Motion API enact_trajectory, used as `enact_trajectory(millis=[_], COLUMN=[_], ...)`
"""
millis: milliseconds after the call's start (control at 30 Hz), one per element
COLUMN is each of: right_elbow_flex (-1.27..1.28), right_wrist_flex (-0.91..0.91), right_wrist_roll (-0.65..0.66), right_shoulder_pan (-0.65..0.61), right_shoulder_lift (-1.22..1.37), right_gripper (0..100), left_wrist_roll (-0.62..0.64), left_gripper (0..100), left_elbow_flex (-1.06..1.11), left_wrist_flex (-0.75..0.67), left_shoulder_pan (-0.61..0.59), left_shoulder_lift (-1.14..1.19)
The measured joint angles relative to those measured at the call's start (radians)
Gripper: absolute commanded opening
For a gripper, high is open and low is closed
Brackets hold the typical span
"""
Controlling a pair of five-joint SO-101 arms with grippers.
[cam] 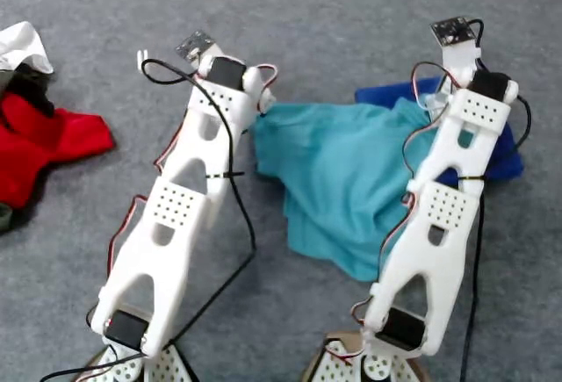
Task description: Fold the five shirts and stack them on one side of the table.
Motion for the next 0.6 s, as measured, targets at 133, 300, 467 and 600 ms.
enact_trajectory(millis=[133, 300, 467, 600], right_elbow_flex=[0.0, 0.0, 0.0, 0.0], right_wrist_flex=[0.0, 0.0, 0.0, 0.0], right_wrist_roll=[0.0, 0.0, 0.0, 0.0], right_shoulder_pan=[0.0, 0.0, 0.0, 0.0], right_shoulder_lift=[0.0, 0.0, 0.0, 0.0], right_gripper=[0.2, 0.2, 0.2, 0.2], left_wrist_roll=[0.0, -0.034, -0.06, -0.061], left_gripper=[16, 16, 16, 16], left_elbow_flex=[0.0, 0.0, -0.006, -0.018], left_wrist_flex=[0.0, -0.009, -0.029, -0.032], left_shoulder_pan=[0.028, 0.034, 0.034, 0.034], left_shoulder_lift=[0.0, 0.025, 0.086, 0.092])
